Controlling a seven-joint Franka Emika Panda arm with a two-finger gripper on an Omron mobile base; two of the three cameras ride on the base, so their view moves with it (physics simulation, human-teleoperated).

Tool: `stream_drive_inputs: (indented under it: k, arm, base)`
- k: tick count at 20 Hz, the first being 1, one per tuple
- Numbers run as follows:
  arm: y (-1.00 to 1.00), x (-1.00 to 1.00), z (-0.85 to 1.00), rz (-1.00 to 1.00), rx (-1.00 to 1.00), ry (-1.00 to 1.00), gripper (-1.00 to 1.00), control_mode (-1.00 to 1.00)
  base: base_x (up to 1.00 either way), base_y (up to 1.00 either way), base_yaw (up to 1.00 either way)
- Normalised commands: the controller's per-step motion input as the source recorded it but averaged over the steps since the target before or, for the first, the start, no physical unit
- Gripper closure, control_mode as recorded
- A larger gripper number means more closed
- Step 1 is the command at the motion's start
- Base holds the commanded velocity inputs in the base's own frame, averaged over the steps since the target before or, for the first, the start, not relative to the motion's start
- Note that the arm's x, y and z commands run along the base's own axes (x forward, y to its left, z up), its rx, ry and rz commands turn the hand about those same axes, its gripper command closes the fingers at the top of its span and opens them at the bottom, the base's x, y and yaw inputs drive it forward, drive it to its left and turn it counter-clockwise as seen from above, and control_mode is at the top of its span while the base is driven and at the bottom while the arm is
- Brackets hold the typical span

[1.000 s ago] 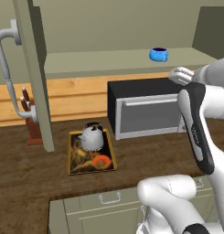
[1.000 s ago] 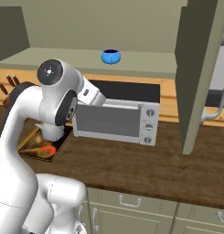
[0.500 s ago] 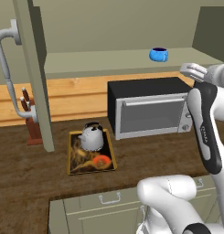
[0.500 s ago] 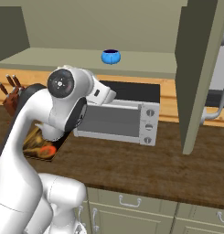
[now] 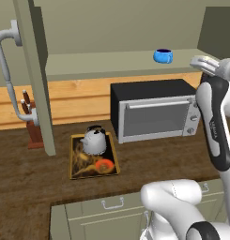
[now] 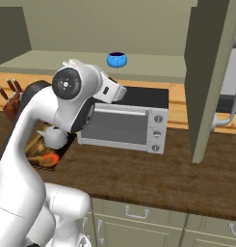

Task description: Pick the kettle from the counter and place it on the tray. Then pick the mug from the cabinet and place it on the tray. Then close the cabinet doors.

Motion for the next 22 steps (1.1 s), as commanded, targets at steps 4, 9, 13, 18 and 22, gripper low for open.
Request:
stream_drive_inputs:
  k: [4, 9, 13, 18, 22]
  arm:
    - [0.00, 0.01, 0.36, 0.00, -0.02, 0.01, -1.00, -1.00]
    - [0.00, 0.07, 0.28, 0.00, -0.05, 0.08, -1.00, -1.00]
    - [0.02, 0.11, 0.22, 0.02, -0.10, 0.03, -1.00, -1.00]
    - [0.00, 0.32, 0.03, 0.10, -0.18, 0.00, -1.00, -1.00]
    - [0.00, 0.44, -0.02, 0.14, -0.06, 0.00, -1.00, -1.00]
  base:
    - [0.00, 0.00, 0.00]
    - [0.00, 0.00, 0.00]
    - [0.00, 0.00, 0.00]
    - [0.00, 0.00, 0.00]
    - [0.00, 0.00, 0.00]
